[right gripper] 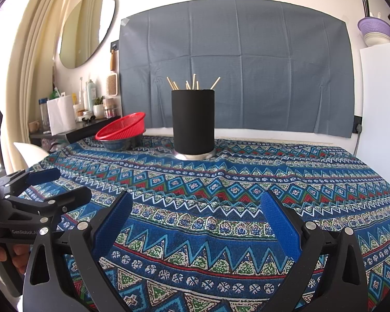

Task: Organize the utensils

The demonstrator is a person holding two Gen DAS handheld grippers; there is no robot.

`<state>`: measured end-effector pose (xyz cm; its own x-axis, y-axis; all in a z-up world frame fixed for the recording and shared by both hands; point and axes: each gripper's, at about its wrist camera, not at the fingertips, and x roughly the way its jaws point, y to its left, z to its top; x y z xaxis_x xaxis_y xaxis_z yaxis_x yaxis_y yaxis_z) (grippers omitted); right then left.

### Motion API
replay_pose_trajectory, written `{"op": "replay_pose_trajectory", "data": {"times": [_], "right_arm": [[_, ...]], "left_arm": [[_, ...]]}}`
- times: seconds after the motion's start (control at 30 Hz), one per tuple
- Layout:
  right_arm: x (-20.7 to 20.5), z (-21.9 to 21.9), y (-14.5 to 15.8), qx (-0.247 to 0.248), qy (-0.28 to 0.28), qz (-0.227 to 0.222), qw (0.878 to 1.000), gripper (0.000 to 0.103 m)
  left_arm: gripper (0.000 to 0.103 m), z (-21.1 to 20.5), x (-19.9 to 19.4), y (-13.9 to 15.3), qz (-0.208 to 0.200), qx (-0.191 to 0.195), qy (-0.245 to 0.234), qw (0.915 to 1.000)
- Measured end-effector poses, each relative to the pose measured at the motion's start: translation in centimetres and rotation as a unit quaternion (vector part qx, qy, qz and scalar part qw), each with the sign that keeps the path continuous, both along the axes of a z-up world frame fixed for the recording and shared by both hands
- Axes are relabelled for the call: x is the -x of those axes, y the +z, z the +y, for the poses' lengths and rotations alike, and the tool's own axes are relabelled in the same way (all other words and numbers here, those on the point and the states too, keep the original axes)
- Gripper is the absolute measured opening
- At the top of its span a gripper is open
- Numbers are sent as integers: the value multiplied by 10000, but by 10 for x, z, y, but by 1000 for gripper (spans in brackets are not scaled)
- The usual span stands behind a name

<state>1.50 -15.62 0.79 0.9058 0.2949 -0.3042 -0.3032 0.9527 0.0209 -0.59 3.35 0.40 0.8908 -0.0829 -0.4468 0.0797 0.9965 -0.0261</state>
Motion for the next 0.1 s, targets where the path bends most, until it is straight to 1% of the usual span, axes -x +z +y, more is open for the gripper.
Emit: {"op": "replay_pose_trajectory", "data": {"times": [0.1], "right_arm": [[0,-1,0,-12,-1,-8,10000,95]], "left_arm": [[97,1,0,0,-10,31,-24,10000]]}}
